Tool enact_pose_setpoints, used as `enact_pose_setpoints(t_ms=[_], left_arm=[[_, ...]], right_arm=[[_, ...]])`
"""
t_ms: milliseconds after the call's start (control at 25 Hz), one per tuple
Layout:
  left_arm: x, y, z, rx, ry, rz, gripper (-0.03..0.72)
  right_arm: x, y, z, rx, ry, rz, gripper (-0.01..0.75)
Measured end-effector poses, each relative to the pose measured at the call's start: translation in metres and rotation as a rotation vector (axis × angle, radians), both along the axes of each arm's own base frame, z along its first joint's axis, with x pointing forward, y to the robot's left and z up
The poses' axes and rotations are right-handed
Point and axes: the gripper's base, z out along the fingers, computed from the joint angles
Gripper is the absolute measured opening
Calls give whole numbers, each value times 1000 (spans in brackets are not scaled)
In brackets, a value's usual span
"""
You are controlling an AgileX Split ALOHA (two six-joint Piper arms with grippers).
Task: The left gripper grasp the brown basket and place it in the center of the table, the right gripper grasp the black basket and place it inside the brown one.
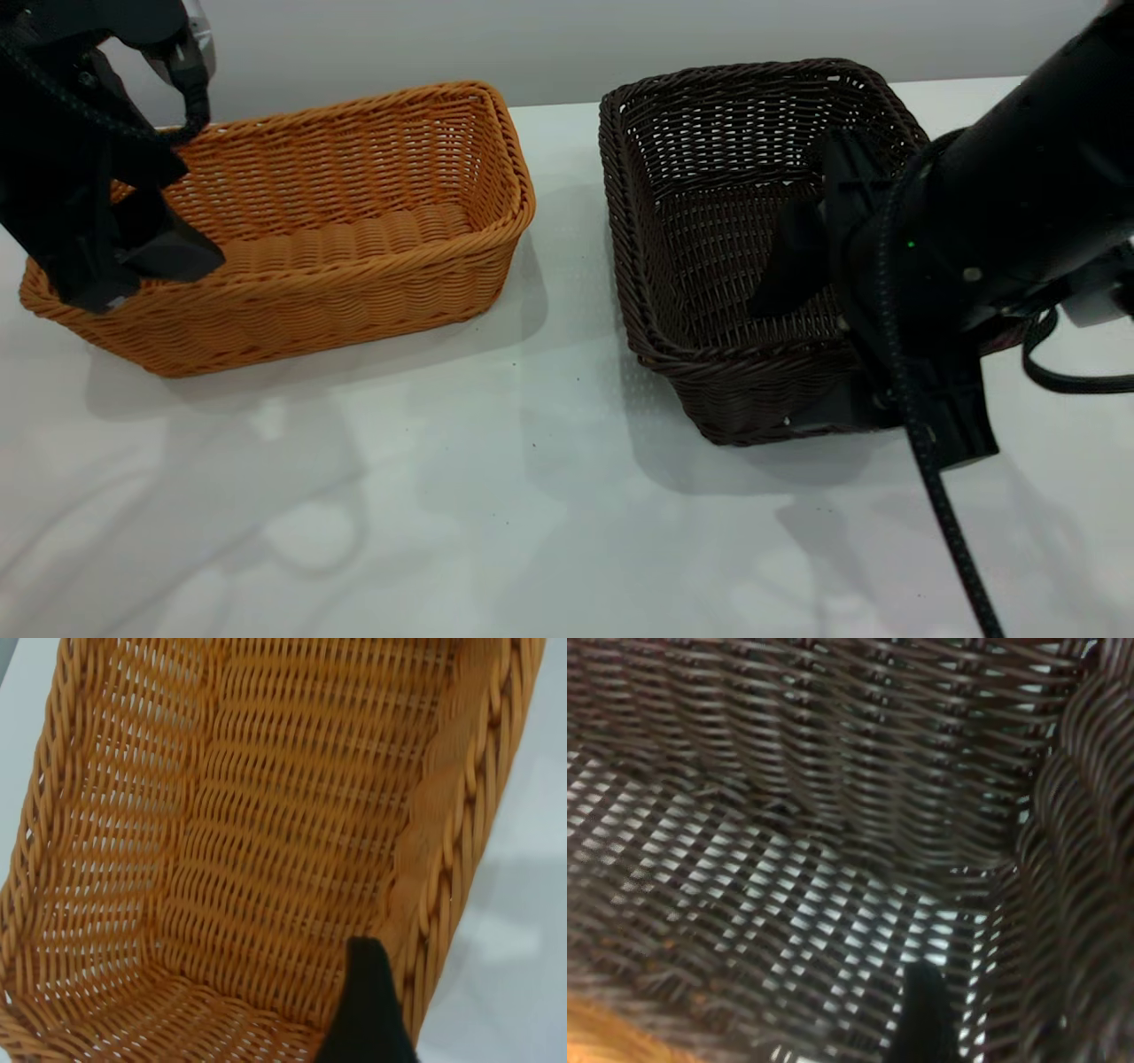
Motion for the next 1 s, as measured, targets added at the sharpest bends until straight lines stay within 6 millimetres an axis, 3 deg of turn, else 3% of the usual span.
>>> enact_pose_setpoints(t_ms=[560, 1000], left_arm=[[0, 0, 0, -10, 8, 16, 477], [0, 0, 0, -10, 8, 16, 477]], right_arm=[[13, -13, -21, -84, -6, -111, 505], [12, -16, -36, -125, 28, -83, 470]])
